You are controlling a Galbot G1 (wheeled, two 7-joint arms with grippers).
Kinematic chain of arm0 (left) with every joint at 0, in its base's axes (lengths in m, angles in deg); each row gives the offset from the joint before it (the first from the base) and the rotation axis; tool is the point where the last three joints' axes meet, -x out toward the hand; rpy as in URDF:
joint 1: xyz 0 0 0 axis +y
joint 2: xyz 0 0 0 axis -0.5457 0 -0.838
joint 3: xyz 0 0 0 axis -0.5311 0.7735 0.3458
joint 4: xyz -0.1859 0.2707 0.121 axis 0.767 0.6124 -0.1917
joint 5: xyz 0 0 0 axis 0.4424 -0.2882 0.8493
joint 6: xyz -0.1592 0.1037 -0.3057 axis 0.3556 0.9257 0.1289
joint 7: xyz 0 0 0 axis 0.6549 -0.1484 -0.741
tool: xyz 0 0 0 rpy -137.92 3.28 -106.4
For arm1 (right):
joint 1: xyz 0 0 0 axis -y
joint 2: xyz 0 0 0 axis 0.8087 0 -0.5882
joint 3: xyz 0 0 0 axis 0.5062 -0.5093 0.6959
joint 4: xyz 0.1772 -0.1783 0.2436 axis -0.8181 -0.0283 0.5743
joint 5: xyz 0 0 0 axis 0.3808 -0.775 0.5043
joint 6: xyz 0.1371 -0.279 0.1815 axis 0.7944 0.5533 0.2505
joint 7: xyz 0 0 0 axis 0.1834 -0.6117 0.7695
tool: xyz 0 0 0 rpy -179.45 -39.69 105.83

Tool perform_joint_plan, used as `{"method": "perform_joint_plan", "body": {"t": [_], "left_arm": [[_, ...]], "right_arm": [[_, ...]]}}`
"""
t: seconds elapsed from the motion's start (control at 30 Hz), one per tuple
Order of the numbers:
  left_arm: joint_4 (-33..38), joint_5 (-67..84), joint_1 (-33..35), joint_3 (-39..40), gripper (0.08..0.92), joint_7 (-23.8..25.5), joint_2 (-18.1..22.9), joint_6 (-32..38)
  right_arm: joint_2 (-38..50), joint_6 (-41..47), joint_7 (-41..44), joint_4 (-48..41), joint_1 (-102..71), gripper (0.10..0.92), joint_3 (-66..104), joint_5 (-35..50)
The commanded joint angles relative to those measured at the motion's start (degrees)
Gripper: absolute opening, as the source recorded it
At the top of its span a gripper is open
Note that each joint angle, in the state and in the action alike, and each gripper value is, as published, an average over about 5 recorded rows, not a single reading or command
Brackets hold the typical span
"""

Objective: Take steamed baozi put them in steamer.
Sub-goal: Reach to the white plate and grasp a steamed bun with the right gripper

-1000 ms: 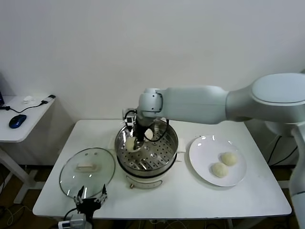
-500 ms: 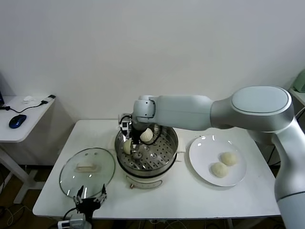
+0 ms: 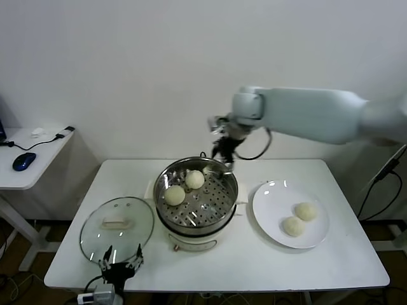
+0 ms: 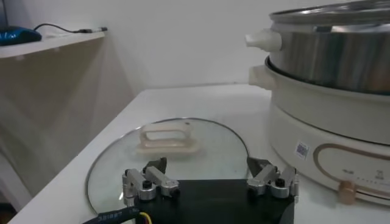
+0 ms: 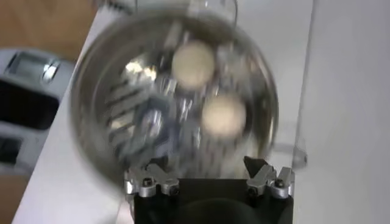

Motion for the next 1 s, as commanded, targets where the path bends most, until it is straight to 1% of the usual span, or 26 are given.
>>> {"method": "perform_joint_plan", "body": {"t": [0.03, 0.17, 0.33, 0.67, 0.8, 1.0], "left_arm": [[-0.1, 0.0, 0.0, 0.1, 0.823, 0.0, -0.1, 0.0], [0.3, 0.0, 0.1, -0.2, 0.823, 0.0, 0.0, -0.1], [0.9, 0.0, 0.3, -0.6, 0.823, 0.0, 0.3, -0.2], [1.2, 0.1, 1.3, -1.2, 0.823, -0.2, 0.4, 0.0], [0.9, 0.2, 1.4, -1.2, 0.823, -0.2, 0.4, 0.1], [0.4, 0.2, 1.3, -1.2, 0.823, -0.2, 0.4, 0.2]], "right_arm": [[24.9, -7.3, 7.1, 7.2, 3.4, 0.823, -7.6, -12.1], [29.8, -6.0, 5.5, 8.3, -5.5, 0.823, -3.7, -18.1], [30.9, -3.6, 3.2, 6.9, -19.5, 0.823, 6.1, -23.9], [26.2, 1.7, -3.5, 0.8, -37.4, 0.823, 20.6, -27.9], [23.3, 2.5, -5.0, -1.5, -39.1, 0.823, 22.5, -29.0], [19.2, 3.2, -6.5, -4.3, -40.0, 0.823, 24.2, -28.1]]}}
